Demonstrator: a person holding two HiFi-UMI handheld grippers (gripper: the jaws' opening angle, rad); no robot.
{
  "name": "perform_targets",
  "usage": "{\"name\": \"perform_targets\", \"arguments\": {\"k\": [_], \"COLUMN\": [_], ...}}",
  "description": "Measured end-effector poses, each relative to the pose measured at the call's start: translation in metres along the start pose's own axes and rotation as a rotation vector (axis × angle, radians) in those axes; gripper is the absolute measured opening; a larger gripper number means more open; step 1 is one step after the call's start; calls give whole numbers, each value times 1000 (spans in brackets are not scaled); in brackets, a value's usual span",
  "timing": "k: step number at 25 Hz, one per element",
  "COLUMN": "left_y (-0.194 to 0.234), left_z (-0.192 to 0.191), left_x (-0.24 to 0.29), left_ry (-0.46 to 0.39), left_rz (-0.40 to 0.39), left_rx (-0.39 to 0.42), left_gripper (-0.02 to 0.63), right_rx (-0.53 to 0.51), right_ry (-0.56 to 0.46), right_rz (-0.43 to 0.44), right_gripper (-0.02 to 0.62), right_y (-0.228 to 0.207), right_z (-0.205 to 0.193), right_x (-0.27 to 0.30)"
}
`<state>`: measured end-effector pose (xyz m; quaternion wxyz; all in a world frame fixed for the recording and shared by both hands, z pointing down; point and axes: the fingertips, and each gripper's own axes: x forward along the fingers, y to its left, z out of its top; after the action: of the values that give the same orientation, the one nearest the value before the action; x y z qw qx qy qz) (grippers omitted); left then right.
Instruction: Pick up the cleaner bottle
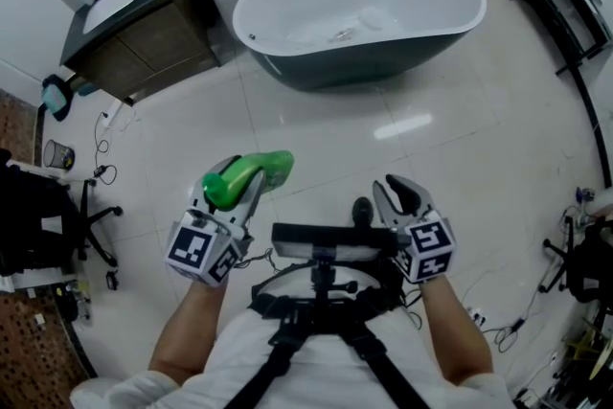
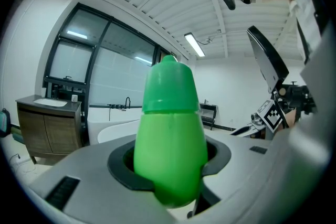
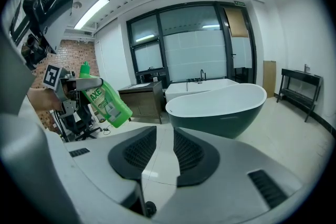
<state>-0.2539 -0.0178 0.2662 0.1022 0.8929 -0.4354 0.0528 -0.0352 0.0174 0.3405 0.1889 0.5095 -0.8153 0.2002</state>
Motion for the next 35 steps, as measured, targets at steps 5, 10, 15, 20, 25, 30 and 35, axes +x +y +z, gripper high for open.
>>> {"name": "perform_targets", "arguments": {"k": [5,10,15,20,25,30,35], "left_y": [-16,-33,-70,-100,-116,-127,-133], "left_z": [2,0,5,7,3,-5,-10], "left_x": [0,9,29,41,42,39,28], "left_ry": [-8,-16,-34,-55,-45,-18,-1], "left_rz": [18,47,65,90,106,90,52], "left_rx": [-3,-8,-28,-33,-41,-45,-35], "left_gripper": [179,179,181,181,181,181,181], "right_rx": [-37,-70,-80,-82,-80,-56,-59], "right_ry": [-3,-6,-7,-7,-14,-13,-41], "right_rz": [27,62,78,116,156,170,169], "right_gripper": [109,109,109,109,109,109,109], "right_y": [-6,-19,-56,-78,-80,-77,-59], "right_z": [3,10,12,8,9,4,11], "right_x": [-6,-15,-35,-48,-52,-56,-59]}}
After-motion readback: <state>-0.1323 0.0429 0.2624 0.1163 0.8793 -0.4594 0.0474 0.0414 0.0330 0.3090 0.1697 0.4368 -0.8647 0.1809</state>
